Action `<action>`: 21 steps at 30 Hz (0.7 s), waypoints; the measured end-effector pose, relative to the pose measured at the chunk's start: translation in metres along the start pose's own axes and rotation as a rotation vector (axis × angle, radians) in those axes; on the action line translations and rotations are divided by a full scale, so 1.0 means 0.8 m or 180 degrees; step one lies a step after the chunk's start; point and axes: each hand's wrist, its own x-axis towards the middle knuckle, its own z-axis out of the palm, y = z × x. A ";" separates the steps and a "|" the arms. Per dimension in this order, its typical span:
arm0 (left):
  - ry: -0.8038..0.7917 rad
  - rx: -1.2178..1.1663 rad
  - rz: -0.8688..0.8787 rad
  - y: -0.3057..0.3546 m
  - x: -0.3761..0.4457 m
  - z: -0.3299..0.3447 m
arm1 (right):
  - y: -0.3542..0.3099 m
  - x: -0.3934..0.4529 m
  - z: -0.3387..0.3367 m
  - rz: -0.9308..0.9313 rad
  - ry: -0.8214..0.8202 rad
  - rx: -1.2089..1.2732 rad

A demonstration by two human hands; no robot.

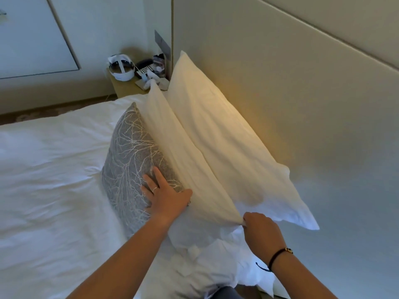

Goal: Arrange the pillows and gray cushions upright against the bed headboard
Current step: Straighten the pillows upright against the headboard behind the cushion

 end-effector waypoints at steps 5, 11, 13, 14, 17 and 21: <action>-0.0068 0.0059 0.0004 0.004 -0.005 0.001 | 0.028 -0.006 -0.008 -0.0618 -0.0304 0.0109; -0.0128 0.0034 0.0028 0.010 -0.010 -0.001 | 0.060 -0.011 -0.025 -0.0944 -0.0364 0.0376; -0.0086 0.0010 0.0033 0.010 -0.014 -0.002 | 0.063 -0.011 -0.027 -0.0982 -0.0361 0.0330; -0.0055 0.0006 0.0036 0.010 -0.017 -0.002 | 0.066 -0.012 -0.027 -0.1014 -0.0365 0.0260; 0.0018 0.0126 0.0096 0.011 -0.037 0.008 | 0.092 -0.020 -0.038 -0.1164 0.0020 0.0136; 0.0299 0.1168 0.0636 0.024 -0.077 0.037 | 0.151 -0.032 -0.055 -0.0927 0.1319 0.0443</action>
